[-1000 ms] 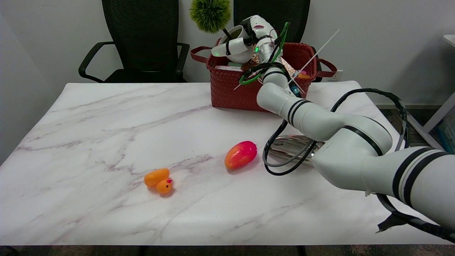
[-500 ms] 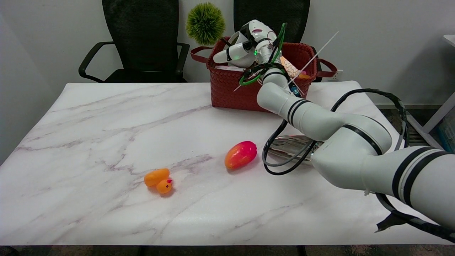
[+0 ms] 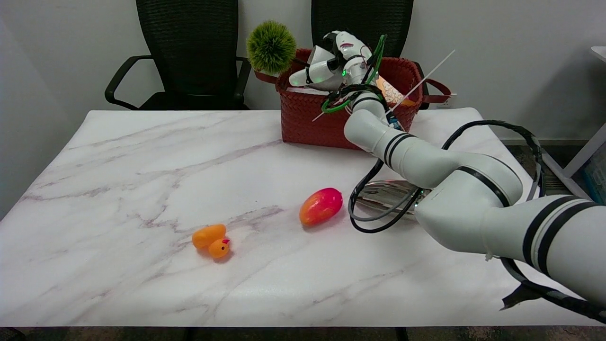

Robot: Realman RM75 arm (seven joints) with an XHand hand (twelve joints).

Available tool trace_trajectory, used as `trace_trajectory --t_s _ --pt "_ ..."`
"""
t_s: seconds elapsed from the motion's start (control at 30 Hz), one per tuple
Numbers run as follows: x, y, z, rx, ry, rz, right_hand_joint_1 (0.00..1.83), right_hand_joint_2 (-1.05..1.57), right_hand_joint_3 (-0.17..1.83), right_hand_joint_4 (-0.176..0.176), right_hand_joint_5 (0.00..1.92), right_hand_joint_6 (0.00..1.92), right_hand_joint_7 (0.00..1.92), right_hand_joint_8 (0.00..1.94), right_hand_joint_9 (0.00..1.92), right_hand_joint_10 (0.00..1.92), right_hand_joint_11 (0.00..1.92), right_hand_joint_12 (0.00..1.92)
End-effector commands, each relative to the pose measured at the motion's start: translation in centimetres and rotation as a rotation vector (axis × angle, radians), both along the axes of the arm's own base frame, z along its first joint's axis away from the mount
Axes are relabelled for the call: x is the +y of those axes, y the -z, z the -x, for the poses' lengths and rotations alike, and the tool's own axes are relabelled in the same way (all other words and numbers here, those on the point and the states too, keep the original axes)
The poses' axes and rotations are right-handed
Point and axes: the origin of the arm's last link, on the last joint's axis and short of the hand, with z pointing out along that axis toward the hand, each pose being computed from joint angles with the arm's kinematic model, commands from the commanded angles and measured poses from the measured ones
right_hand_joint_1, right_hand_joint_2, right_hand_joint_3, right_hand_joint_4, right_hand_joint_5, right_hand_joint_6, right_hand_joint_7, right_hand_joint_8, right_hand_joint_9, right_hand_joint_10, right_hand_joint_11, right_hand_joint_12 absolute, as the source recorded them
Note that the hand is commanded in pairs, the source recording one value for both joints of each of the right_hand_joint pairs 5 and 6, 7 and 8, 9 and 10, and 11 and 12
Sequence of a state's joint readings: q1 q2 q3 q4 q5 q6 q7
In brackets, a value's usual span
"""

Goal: Place the potted plant into the brown storage basket.

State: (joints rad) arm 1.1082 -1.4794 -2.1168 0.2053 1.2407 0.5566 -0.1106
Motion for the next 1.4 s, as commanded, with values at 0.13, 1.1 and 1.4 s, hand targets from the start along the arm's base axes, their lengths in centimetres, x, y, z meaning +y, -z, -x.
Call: trace_trajectory --t_s 0.13,1.1,1.4 --pt "0.2 -0.4 0.5 -0.045 0.004 0.011 0.96 0.23 0.18 0.0 0.34 0.34 0.73 0.73 0.63 0.63 0.6 0.6" --pt "1.9 0.5 -2.8 -0.16 -0.2 -0.048 0.96 0.03 0.03 0.0 0.0 0.0 0.22 0.22 0.19 0.19 0.0 0.0" --pt "8.3 -0.4 -4.9 -0.201 -0.464 -0.055 0.94 0.02 0.03 0.0 0.0 0.0 0.48 0.48 0.43 0.43 0.26 0.26"
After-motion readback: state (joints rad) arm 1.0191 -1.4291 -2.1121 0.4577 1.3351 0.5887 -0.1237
